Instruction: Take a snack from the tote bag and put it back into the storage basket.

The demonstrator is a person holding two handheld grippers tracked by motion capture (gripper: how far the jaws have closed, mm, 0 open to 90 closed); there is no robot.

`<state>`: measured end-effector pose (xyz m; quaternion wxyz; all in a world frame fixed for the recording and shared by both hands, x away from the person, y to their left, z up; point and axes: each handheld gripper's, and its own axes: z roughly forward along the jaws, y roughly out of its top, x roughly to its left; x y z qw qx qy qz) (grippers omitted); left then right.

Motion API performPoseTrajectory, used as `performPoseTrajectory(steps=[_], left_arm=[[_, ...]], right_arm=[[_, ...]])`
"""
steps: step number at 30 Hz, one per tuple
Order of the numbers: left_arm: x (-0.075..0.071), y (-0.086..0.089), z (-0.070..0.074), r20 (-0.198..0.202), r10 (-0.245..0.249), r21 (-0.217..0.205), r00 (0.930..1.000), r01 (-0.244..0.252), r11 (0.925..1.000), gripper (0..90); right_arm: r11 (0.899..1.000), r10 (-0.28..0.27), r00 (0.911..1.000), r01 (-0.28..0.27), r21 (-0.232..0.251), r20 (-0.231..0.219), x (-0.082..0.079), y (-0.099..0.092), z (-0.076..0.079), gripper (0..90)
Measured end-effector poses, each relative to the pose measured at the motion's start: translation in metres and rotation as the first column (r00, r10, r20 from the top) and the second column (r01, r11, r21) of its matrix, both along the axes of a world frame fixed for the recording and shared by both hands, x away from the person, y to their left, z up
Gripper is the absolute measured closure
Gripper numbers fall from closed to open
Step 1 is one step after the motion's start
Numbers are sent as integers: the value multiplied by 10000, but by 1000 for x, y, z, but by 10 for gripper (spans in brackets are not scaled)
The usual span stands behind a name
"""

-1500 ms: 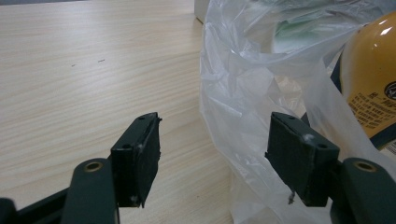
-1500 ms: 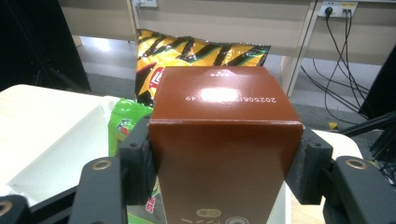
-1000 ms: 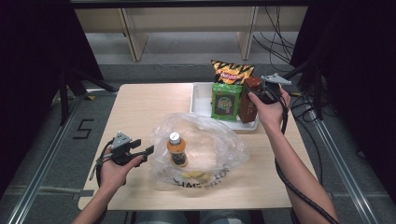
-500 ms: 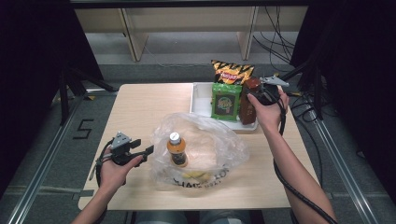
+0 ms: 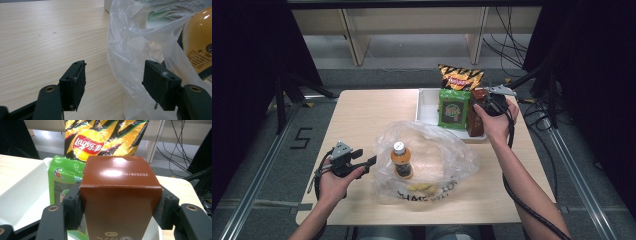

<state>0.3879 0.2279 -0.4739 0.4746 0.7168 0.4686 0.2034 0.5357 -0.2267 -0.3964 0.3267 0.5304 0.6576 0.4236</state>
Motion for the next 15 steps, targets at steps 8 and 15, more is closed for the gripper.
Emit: performPoseTrajectory(steps=[8, 15], left_arm=[[0, 0, 0, 7, -24, 14, 10000, 24, 10000, 341], [0, 0, 0, 5, -23, 5, 10000, 23, 10000, 341]], right_arm=[[9999, -108, 9999, 108, 71, 57, -3, 0, 5, 313], [9996, 196, 9998, -198, 222, 90, -7, -3, 8, 278]])
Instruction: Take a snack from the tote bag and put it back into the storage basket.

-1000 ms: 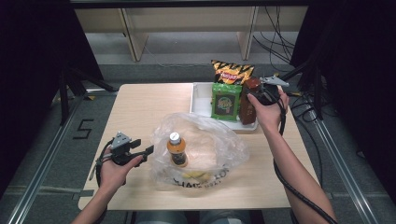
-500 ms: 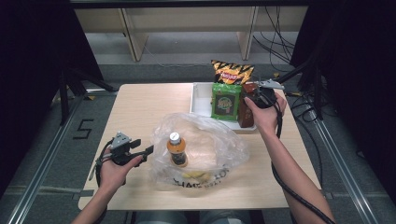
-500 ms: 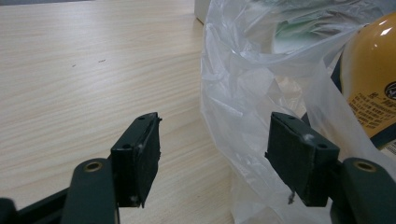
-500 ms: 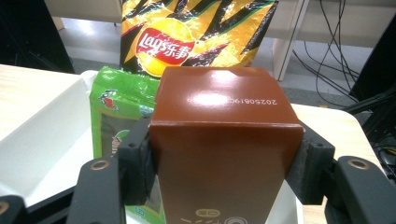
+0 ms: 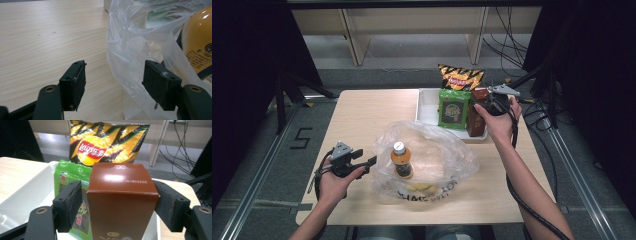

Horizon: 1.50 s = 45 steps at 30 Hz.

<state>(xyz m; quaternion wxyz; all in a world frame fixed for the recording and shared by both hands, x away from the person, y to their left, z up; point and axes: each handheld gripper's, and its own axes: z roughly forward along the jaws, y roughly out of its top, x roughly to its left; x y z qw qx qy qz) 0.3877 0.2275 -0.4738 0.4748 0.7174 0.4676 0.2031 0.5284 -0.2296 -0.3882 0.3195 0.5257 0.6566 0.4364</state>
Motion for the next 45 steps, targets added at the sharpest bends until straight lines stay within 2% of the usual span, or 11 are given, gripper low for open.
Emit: performPoseTrajectory(steps=[5, 11, 23, 27, 31, 32, 34, 40, 42, 43, 45], left_arm=[[0, 0, 0, 0, -32, 4, 10000, 32, 10000, 341], [0, 0, 0, 19, 4, -16, 10000, -4, 10000, 341], [-1, 5, 3, 100, 122, -137, 9999, -121, 9998, 340], [-3, 7, 6, 163, 212, -190, 9996, -209, 9996, 339], [-4, 8, 8, 242, 260, -295, 9994, -253, 9992, 334], [-4, 9, 8, 261, 274, -288, 9993, -266, 9992, 334], [-4, 10, 9, 264, 261, -303, 9993, -253, 9992, 332], [-5, 9, 12, 375, 268, -409, 9989, -253, 9988, 326], [-6, 8, 13, 375, 290, -380, 9989, -276, 9989, 324], [-6, 8, 13, 378, 294, -404, 9989, -279, 9988, 323], [-7, 8, 14, 414, 325, -492, 9986, -304, 9983, 320]], right_arm=[[9993, 344, 9994, -343, -178, 56, -3, -5, 2, 261], [9995, 309, 9995, -308, 98, -51, -15, -10, 3, 259], [9937, 1086, 9941, -1084, 282, -31, -42, -19, 1, 301], [9897, 1430, 9897, -1430, 83, -28, -50, -22, -1, 348], [9892, 1438, 9886, -1423, 338, -454, -62, -22, -3, 434], [9870, 1605, 9866, -1602, 132, -288, -62, -24, -4, 458], [9877, 1542, 9873, -1530, 329, -393, -69, -23, -5, 518], [9810, 1942, 9805, -1939, 123, -300, -80, -28, -8, 624], [9804, 1945, 9799, -1927, 406, -436, -87, -27, -8, 654], [9799, 1985, 9796, -1977, 278, -302, -87, -28, -10, 664], [9772, 2047, 9775, -2011, 677, -517, -93, -28, -11, 691]])
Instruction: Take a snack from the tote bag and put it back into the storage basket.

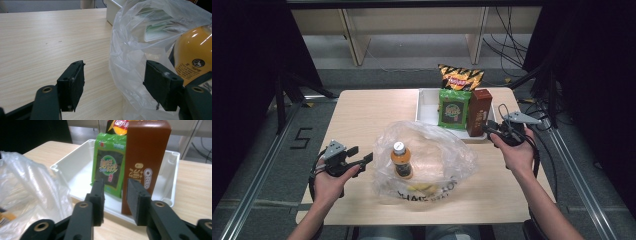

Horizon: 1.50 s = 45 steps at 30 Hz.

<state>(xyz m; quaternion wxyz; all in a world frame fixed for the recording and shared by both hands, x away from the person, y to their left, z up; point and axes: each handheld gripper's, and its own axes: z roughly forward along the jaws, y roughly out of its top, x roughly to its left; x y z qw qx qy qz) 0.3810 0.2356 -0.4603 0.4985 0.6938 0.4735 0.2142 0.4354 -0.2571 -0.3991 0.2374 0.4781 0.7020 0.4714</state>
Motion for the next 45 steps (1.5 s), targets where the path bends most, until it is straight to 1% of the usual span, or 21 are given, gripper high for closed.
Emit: performPoseTrajectory(steps=[2, 7, 8, 9, 10, 11, 14, 18, 21, 22, 23, 24, 26, 27, 31, 32, 34, 40, 41, 43, 45], left_arm=[[0, 0, 1, 22, -2, -6, 10000, 2, 10000, 318], [-1, 1, 3, 107, 61, -29, 9999, -60, 10000, 313], [-2, 1, 3, 131, 44, -49, 9999, -43, 10000, 313], [-2, 0, 3, 168, 37, -75, 9999, -36, 10000, 311], [-2, 0, 4, 167, 44, -108, 9999, -42, 9999, 311], [-2, 0, 4, 194, 27, -97, 9998, -25, 9999, 310], [-3, 1, 4, 204, 4, -132, 9998, -2, 9999, 308], [-3, 0, 6, 289, 22, -135, 9996, -18, 9999, 307], [-3, -1, 6, 326, -51, -131, 9995, 56, 9999, 307], [-3, -2, 6, 350, -71, -127, 9994, 76, 9999, 307], [-3, -2, 6, 388, -121, -154, 9992, 127, 9998, 307], [-3, -2, 6, 379, -133, -145, 9992, 139, 9998, 307], [-3, -3, 7, 370, -122, -130, 9992, 127, 9998, 307], [-3, -4, 7, 382, -147, -136, 9992, 152, 9998, 306], [-4, -5, 8, 425, -239, -136, 9988, 245, 9996, 307], [-3, -5, 8, 451, -305, -157, 9985, 313, 9994, 307], [-4, -6, 9, 427, -309, -148, 9986, 316, 9994, 309], [-6, -8, 11, 607, -485, -250, 9970, 501, 9984, 308], [-7, -8, 12, 615, -471, -265, 9970, 488, 9985, 308], [-8, -9, 14, 686, -594, -275, 9959, 614, 9977, 308], [-10, -11, 16, 771, -704, -298, 9945, 729, 9969, 307]], right_arm=[[9999, 117, 9997, -116, -58, 230, -2, -4, -3, 715], [9993, 17, 10000, -14, 386, -96, -9, -9, -7, 744], [9996, 46, 10000, -45, 285, -27, -9, -12, -7, 743], [9985, -99, 9998, 107, 540, -154, -11, -11, -7, 740], [9994, 44, 10000, -43, 334, -31, -10, -14, -7, 719], [9987, -64, 9994, 81, 503, -340, -12, -14, -6, 689], [9977, -383, 9988, 400, 538, -320, -13, -15, -3, 609], [9988, -492, 9984, 490, 81, 275, -11, -18, -3, 513], [9983, -562, 9981, 565, -141, 236, -12, -20, -2, 504], [9981, -601, 9980, 603, -84, 202, -13, -21, -2, 505], [9980, -468, 9982, 483, -414, 386, -12, -24, -1, 507], [9976, -507, 9977, 527, -441, 449, -12, -26, -1, 512], [9981, -514, 9972, 532, -319, 548, -10, -28, -2, 545], [9980, -603, 9975, 611, -191, 356, -12, -27, -2, 566], [9980, -589, 9969, 600, -210, 523, -12, -31, -2, 638], [9980, -631, 9976, 631, -12, 268, -14, -31, -1, 652], [9978, -640, 9975, 634, 212, 312, -13, -31, -2, 678], [9977, -625, 9979, 620, 281, 186, -13, -32, -3, 709], [9982, -580, 9972, 572, 182, 463, -11, -34, -4, 709], [9981, -605, 9972, 599, 146, 442, -12, -34, -4, 707], [9964, -821, 9960, 813, 235, 355, -13, -33, -5, 701]])
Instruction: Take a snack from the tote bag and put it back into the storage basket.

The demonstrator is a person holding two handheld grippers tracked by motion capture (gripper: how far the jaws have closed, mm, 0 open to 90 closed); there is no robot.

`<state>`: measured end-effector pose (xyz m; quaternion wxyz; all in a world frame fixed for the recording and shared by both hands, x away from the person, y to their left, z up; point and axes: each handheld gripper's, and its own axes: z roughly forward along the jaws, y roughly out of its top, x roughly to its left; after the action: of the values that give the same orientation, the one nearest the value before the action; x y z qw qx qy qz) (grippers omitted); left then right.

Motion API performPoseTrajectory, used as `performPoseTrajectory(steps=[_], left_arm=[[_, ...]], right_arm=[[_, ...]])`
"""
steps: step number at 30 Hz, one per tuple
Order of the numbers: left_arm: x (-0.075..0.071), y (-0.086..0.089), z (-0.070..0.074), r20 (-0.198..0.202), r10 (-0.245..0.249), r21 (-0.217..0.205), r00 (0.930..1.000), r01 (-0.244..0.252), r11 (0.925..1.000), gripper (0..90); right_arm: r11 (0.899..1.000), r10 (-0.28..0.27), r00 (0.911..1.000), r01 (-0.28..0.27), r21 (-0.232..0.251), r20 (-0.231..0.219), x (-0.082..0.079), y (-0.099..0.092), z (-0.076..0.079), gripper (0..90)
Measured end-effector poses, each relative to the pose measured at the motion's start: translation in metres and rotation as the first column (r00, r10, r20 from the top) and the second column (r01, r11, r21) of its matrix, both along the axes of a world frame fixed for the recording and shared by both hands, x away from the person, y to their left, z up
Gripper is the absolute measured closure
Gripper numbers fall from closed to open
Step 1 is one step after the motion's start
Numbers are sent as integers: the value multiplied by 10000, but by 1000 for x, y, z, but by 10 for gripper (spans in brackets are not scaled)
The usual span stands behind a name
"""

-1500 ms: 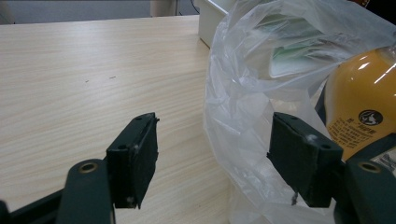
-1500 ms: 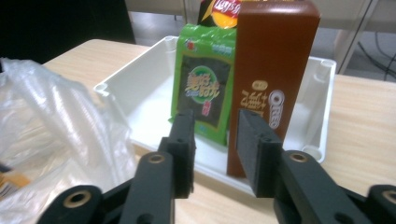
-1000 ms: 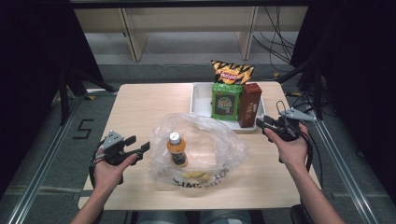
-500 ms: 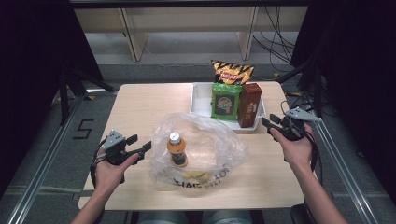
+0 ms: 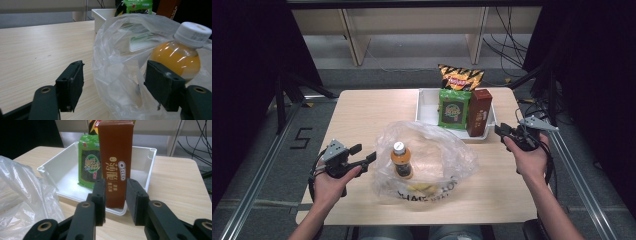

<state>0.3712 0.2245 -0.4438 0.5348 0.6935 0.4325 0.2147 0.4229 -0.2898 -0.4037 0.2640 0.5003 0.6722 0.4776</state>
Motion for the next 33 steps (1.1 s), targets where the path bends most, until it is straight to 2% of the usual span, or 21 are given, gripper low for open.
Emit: performPoseTrajectory(steps=[3, 5, 6, 8, 9, 10, 11, 13, 15, 18, 20, 22, 25, 27, 28, 33], left_arm=[[-1, -4, 3, 123, -205, -23, 9997, 206, 9998, 306], [-2, -7, 4, 166, -359, -64, 9992, 360, 9993, 305], [-2, -9, 5, 153, -368, -49, 9992, 368, 9993, 305], [-2, -11, 6, 145, -512, -254, 9986, 516, 9983, 305], [-2, -11, 7, 133, -579, -342, 9982, 583, 9977, 303], [-3, -12, 8, 181, -572, -355, 9982, 578, 9977, 302], [-3, -13, 9, 229, -635, -315, 9977, 642, 9974, 301], [-4, -17, 11, 326, -769, -466, 9965, 784, 9958, 297], [-4, -22, 12, 451, -977, -482, 9942, 999, 9938, 292], [-5, -29, 14, 466, -1284, -474, 9906, 1306, 9903, 274], [-5, -35, 15, 545, -1474, -449, 9876, 1499, 9877, 266], [-5, -41, 16, 604, -1665, -465, 9842, 1694, 9844, 258], [-6, -48, 15, 552, -1800, -276, 9821, 1817, 9830, 247], [-6, -54, 12, 521, -1929, -85, 9798, 1936, 9810, 241], [-6, -56, 11, 476, -1901, -107, 9806, 1908, 9816, 238], [-1, -68, -1, 325, -1843, 214, 9823, 1837, 9828, 220]], right_arm=[[10000, -27, 10000, 27, -65, 32, 0, 0, 0, 699], [9999, -148, 9998, 148, 56, -132, -2, 0, 1, 697], [9994, -23, 10000, 26, -339, 73, -1, -4, 0, 694], [10000, -64, 10000, 64, -73, 41, -2, -4, 0, 687], [9996, -46, 10000, 48, -291, 68, -2, -7, 0, 684], [9999, -78, 10000, 78, -78, 22, -2, -6, 0, 682], [9999, -51, 10000, 51, -130, -38, -3, -7, -1, 680], [9996, -276, 9993, 279, 97, -235, -6, -5, -1, 678], [9994, -340, 9994, 339, -85, -80, -5, -8, -2, 675], [9992, -402, 9989, 403, 40, -235, -8, -8, -1, 670], [9996, -268, 9996, 267, -94, -57, -7, -11, -1, 668], [9992, -398, 9991, 398, 67, -130, -9, -10, -1, 665], [9986, -536, 9984, 536, -16, -186, -11, -12, -3, 660], [9989, -458, 9987, 460, 116, -216, -12, -12, -4, 657], [9992, -386, 9991, 385, -77, -156, -11, -14, -4, 657], [9980, -556, 9980, 565, 288, -314, -14, -11, -5, 653]])
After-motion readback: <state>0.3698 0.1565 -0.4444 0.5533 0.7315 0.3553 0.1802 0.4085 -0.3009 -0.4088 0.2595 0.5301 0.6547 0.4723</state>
